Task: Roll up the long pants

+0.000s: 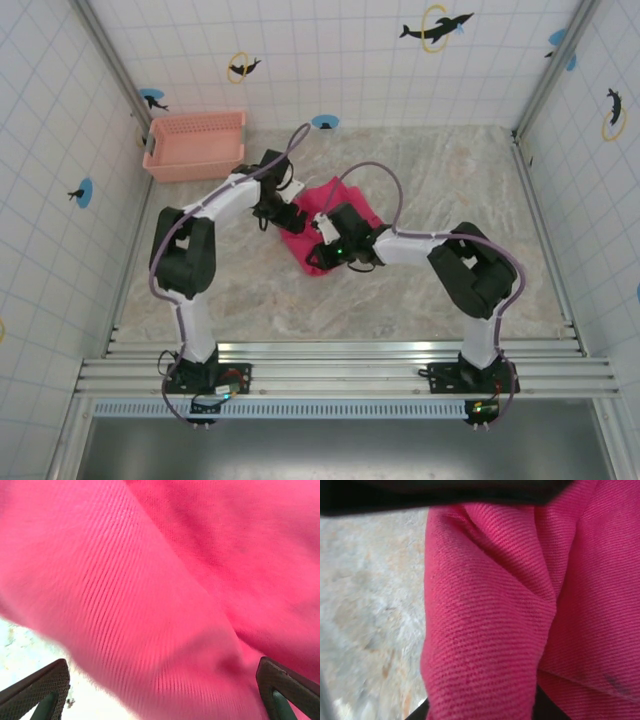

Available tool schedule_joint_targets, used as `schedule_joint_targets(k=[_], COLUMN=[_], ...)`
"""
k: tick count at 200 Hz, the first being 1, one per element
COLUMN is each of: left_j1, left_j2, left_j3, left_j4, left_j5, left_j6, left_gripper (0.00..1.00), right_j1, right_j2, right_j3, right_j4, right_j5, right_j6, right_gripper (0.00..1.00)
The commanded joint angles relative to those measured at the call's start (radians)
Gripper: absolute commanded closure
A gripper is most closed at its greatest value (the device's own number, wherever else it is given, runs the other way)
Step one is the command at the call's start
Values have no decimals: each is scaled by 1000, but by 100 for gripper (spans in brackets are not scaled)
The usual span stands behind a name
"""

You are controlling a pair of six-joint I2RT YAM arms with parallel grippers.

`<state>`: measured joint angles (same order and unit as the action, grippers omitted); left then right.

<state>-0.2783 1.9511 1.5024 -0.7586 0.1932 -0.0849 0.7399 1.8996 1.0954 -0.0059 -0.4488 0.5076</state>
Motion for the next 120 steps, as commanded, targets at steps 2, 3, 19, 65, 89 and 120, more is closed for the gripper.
schedule_joint_targets(k=[2,3,19,65,89,120], left_j1=[11,11,11,12,9,-25], left_j2=[-84,-87,-118,-250,-256,-241], left_j3=[-30,-30,-31,-97,-106,-95], left_j4=[-1,-5,-52,-92,-127,-127], left_j5=[53,51,12,-122,-155,-159], left_j6=[78,80,116,122,132,132], left_gripper=[3,3,3,3,3,3], right_j1=[-65,-67,-89,-177,-209,-252], right_j2=[40,42,64,71,75,61], right_j3=[100,108,204,154,88,19], right_j4=[-381,-400,-603,-655,-654,-647], right_j5=[-239,-242,-300,-493,-556,-580], right_j6=[-123,-131,-227,-231,-245,-251], right_gripper=[83,83,83,82,82,82])
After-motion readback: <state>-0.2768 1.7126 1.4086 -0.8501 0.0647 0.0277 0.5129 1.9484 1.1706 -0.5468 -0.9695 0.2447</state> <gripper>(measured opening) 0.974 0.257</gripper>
